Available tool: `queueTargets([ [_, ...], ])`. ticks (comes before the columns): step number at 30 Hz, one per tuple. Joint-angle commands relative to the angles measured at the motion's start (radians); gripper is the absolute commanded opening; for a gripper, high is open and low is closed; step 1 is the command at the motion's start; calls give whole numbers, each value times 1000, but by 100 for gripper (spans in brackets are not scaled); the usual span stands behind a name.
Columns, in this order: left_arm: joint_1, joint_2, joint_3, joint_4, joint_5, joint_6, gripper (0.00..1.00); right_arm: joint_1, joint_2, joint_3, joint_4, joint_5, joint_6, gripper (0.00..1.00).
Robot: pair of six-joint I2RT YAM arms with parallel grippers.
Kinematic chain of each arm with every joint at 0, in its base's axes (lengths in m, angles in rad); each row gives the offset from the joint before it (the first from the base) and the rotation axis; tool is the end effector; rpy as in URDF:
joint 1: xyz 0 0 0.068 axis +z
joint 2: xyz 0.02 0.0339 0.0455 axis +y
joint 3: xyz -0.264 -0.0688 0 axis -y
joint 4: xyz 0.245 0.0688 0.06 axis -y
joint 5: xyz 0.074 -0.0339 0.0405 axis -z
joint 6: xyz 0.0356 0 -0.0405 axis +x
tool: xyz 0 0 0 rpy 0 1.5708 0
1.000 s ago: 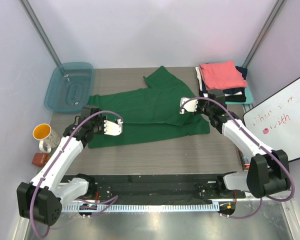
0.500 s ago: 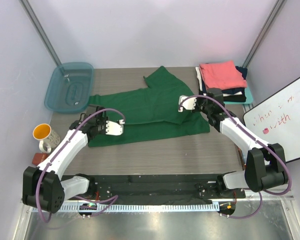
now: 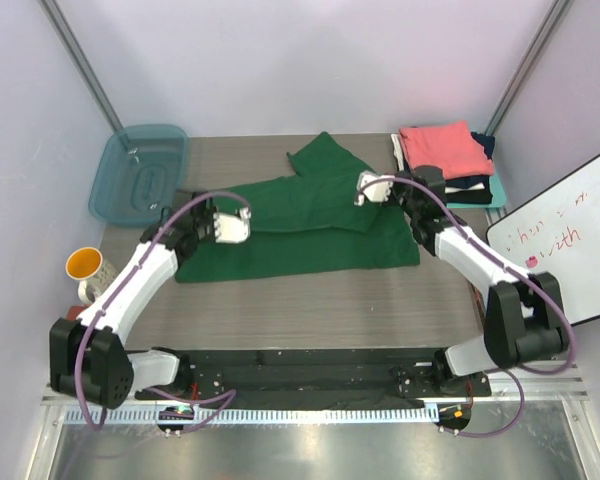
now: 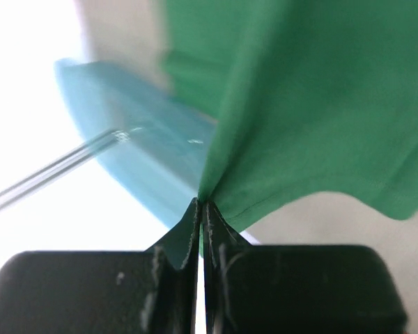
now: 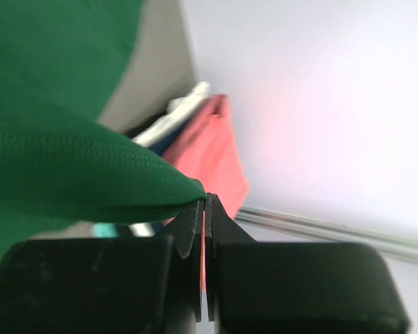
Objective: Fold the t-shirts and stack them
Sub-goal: Flatten out the tshirt
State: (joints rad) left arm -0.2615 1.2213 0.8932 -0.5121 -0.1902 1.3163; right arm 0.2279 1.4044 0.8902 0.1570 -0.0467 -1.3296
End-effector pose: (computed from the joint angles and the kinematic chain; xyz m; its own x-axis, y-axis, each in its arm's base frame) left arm 0.2467 -0.0591 0.2582 -0.0534 0.9981 -0.0317 0.7295 0.0607 0.6813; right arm 0.3131 0.0743 0.2673 0.1792 -0.9542 -0.2396 -0.3948 0.1534 -0.9059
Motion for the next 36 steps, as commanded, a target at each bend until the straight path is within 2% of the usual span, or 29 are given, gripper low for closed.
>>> queueTargets([
  [1, 4, 133, 237, 198, -44, -150, 0, -8, 151, 157, 355, 143, 21, 1],
  [3, 2, 283, 416, 128, -28, -230, 0, -27, 238, 327, 369, 146, 42, 1],
  [5, -4, 386, 600, 86, -11, -250, 0, -50, 403, 566, 354, 148, 35, 1],
  [6, -11, 494, 663, 112, -59, -232, 0, -55, 468, 658, 390, 157, -6, 1],
  [7, -22, 545, 726, 156, -107, -220, 0, -59, 610, 753, 412, 163, -43, 1],
  [8, -45, 608, 894, 202, -164, -209, 0, -65, 678, 976, 429, 174, -72, 1],
  [9, -53, 707, 997, 286, -208, -191, 0, -68, 741, 1107, 441, 179, -112, 1],
  [10, -59, 769, 1115, 331, -285, -157, 0, -71, 878, 1254, 403, 182, -120, 1],
  [11, -70, 818, 1373, 378, -313, -128, 0, -73, 939, 1587, 353, 182, -123, 1],
  [12, -73, 871, 1524, 450, -327, -102, 0, -78, 1011, 1765, 296, 156, -123, 1],
  [13, -79, 974, 1672, 478, -321, -30, 0, -78, 1056, 1903, 223, 133, -146, 1],
  [14, -91, 1004, 1878, 504, -305, 12, 0, -78, 1065, 2017, 228, 119, -176, 1],
  [15, -96, 1012, 1911, 644, -289, 59, 0, -68, 1032, 2008, 271, 131, -192, 1],
  [16, -104, 953, 1888, 722, -276, 110, 0, -67, 981, 1968, 286, 152, -177, 1],
  [17, -108, 878, 1713, 801, -264, 148, 0, -65, 806, 1802, 306, 177, -137, 1],
  [18, -108, 795, 1573, 958, -249, 140, 0, -74, 704, 1673, 334, 189, -93, 1],
  [19, -105, 605, 1423, 1000, -230, 123, 0, -84, 577, 1523, 338, 159, -39, 1],
  [20, -105, 524, 1130, 1027, -168, 95, 0, -90, 470, 1222, 345, 121, 24, 1],
  [21, -107, 459, 998, 1097, -141, 87, 0, -91, 297, 1085, 383, 88, 35, 1],
  [22, -111, 398, 887, 1119, -128, 99, 0, -88, 236, 964, 392, 15, 29, 1],
  [23, -120, 338, 715, 1167, -135, 115, 0, -84, 187, 764, 385, -8, 1, 1],
  [24, -120, 311, 635, 1190, -149, 129, 0, -81, 88, 678, 340, -25, 1, 1],
  [25, -122, 291, 495, 1196, -166, 132, 0, -79, 52, 542, 296, -51, 12, 1],
  [26, -124, 244, 422, 1193, -181, 118, 0, -79, 12, 485, 235, -68, 29, 1],
  [28, -124, 189, 226, 1120, -187, 46, 0, -81, -80, 326, 78, -122, 39, 1],
  [31, -136, 71, 25, 849, -154, -78, 0, -79, -180, 205, -150, -191, 18, 1],
  [32, -142, 45, -15, 686, -135, -100, 0, -79, -197, 149, -228, -221, 4, 1],
  [35, -148, -63, -138, 381, -40, -126, 0, -81, -245, 110, -468, -243, -26, 1],
  [36, -148, -107, -158, 300, -22, -129, 0, -82, -251, 113, -599, -242, -42, 1],
])
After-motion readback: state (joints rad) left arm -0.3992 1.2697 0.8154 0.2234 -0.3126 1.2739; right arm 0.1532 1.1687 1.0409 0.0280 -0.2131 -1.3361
